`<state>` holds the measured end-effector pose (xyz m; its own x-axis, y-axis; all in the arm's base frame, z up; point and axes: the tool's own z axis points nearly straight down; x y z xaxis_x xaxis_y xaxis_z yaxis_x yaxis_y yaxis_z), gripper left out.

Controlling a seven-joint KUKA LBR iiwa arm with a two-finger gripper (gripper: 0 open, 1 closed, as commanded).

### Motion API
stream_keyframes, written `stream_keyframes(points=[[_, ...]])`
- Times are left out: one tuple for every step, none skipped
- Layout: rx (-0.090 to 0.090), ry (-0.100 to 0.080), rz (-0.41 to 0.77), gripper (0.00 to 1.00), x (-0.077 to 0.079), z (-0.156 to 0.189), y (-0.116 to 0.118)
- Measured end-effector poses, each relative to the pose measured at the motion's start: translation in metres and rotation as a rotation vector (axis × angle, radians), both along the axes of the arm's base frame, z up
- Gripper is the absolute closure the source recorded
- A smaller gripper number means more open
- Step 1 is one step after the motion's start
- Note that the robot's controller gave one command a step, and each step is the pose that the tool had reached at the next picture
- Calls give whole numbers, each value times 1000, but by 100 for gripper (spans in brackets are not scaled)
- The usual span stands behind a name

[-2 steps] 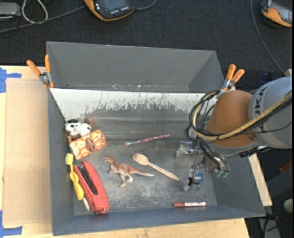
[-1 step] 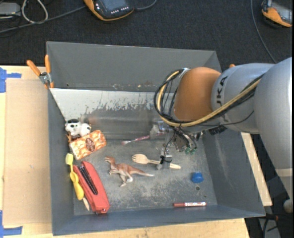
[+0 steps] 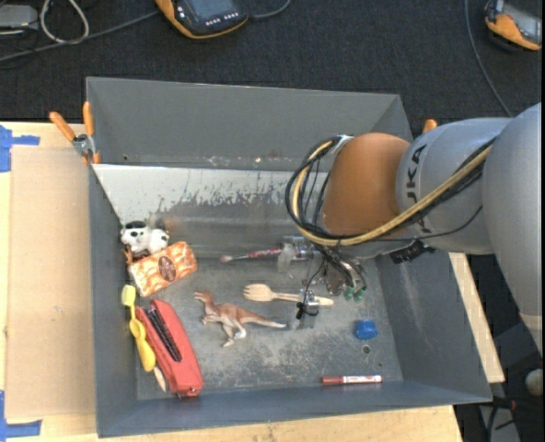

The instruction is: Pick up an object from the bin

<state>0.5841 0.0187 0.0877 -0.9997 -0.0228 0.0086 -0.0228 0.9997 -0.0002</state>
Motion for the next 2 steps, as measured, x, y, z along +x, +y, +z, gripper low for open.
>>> stream_keyframes(points=[[3,-19,-34,100,-1,12,45],[4,-19,-33,0,-1,12,45]])
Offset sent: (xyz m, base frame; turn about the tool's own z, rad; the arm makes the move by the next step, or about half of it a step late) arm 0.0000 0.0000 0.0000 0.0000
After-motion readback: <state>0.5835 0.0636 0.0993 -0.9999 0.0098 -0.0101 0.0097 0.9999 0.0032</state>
